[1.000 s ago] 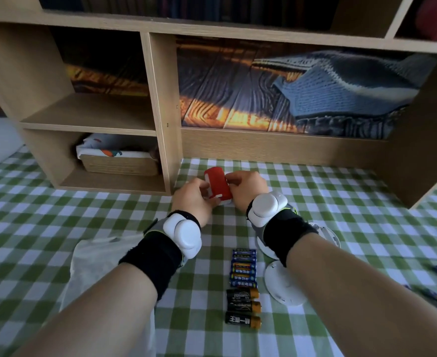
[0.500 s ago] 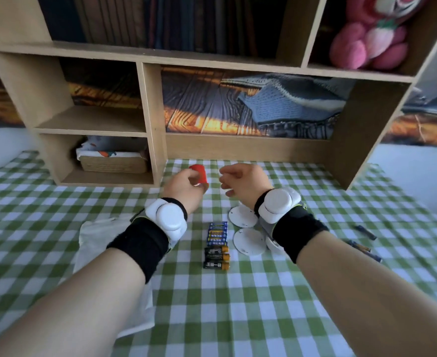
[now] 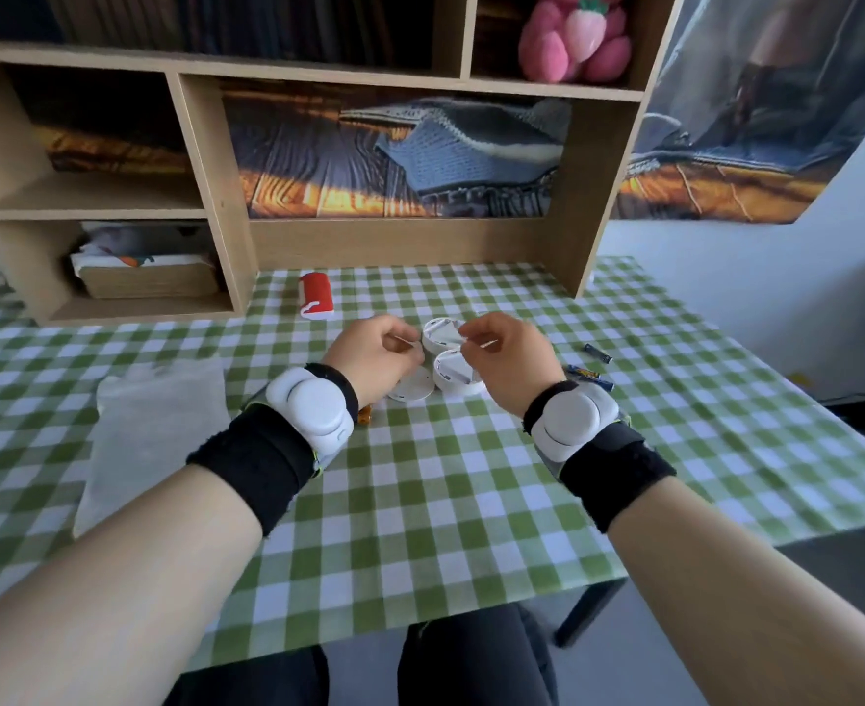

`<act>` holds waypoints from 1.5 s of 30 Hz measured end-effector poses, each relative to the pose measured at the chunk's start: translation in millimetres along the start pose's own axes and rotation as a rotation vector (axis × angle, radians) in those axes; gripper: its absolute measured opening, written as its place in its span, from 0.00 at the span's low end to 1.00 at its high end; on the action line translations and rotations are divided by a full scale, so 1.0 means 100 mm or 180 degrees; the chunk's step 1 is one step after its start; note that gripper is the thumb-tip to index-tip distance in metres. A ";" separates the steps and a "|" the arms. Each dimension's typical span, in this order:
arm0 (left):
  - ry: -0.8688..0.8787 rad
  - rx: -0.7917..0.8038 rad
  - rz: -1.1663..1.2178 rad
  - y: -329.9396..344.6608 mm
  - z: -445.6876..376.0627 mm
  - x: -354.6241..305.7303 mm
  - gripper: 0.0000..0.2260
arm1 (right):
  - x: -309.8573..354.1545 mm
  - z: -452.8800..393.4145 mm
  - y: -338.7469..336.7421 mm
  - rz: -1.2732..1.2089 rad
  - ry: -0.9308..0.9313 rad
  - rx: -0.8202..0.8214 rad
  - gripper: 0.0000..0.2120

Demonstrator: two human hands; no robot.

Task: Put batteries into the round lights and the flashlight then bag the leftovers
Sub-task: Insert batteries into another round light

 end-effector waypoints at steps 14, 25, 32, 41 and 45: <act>-0.0069 0.0310 -0.0006 0.49 -0.10 0.17 0.18 | -0.49 0.01 0.22 0.0517 0.0298 0.0272 0.29; -0.0858 0.1119 0.3291 1.01 0.05 -0.07 0.17 | -0.35 0.35 -0.15 -0.0468 -0.0003 0.0035 0.23; -0.0975 0.1263 0.3295 1.15 -0.03 -0.03 0.19 | -0.74 0.25 -0.62 0.0169 0.0295 -0.0368 0.06; -0.0999 0.1403 0.3425 1.35 -0.10 0.07 0.21 | -0.95 0.04 -0.50 0.1464 -0.0008 -0.0132 0.08; -0.0929 0.1377 0.3397 1.30 -0.13 0.11 0.19 | -0.90 0.01 -0.33 0.1783 -0.0094 0.0000 0.10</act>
Point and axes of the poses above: each hand's wrist, its own z-axis away from the middle knuckle, its own y-axis out of the palm, x = y × z, the point moved 8 cm from there along -z, towards the middle knuckle, and after that the axes turned 5 degrees about -z, right-handed, at the moved point
